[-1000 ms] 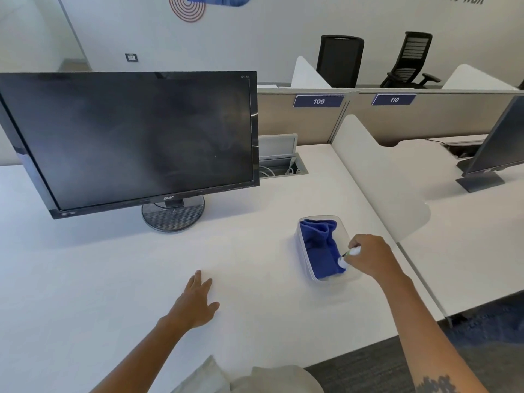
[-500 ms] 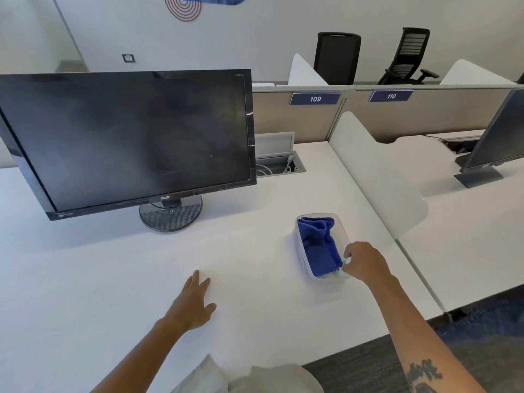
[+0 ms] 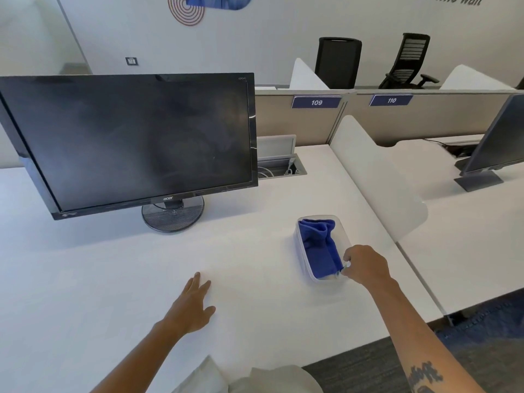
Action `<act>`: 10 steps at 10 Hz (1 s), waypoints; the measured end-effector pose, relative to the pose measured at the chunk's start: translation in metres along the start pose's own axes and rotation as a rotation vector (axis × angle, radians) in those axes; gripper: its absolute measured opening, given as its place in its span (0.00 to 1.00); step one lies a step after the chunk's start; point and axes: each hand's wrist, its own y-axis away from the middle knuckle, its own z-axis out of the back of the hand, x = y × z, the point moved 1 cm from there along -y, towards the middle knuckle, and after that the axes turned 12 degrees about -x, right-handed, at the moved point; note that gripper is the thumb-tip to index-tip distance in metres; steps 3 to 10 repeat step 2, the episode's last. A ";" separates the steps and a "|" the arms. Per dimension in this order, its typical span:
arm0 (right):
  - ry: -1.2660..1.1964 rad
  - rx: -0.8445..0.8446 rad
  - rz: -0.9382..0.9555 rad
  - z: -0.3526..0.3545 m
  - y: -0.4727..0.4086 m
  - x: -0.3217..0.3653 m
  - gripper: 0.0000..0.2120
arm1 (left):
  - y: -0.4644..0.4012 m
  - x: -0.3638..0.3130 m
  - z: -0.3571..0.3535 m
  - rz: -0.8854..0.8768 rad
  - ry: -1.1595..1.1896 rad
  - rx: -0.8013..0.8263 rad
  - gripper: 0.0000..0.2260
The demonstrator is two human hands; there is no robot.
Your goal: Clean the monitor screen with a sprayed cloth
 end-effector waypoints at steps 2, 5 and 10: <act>-0.041 0.009 -0.021 0.008 -0.006 0.001 0.20 | 0.001 0.003 -0.002 0.014 -0.002 -0.003 0.37; -0.041 0.009 -0.021 0.008 -0.006 0.001 0.20 | 0.001 0.003 -0.002 0.014 -0.002 -0.003 0.37; -0.041 0.009 -0.021 0.008 -0.006 0.001 0.20 | 0.001 0.003 -0.002 0.014 -0.002 -0.003 0.37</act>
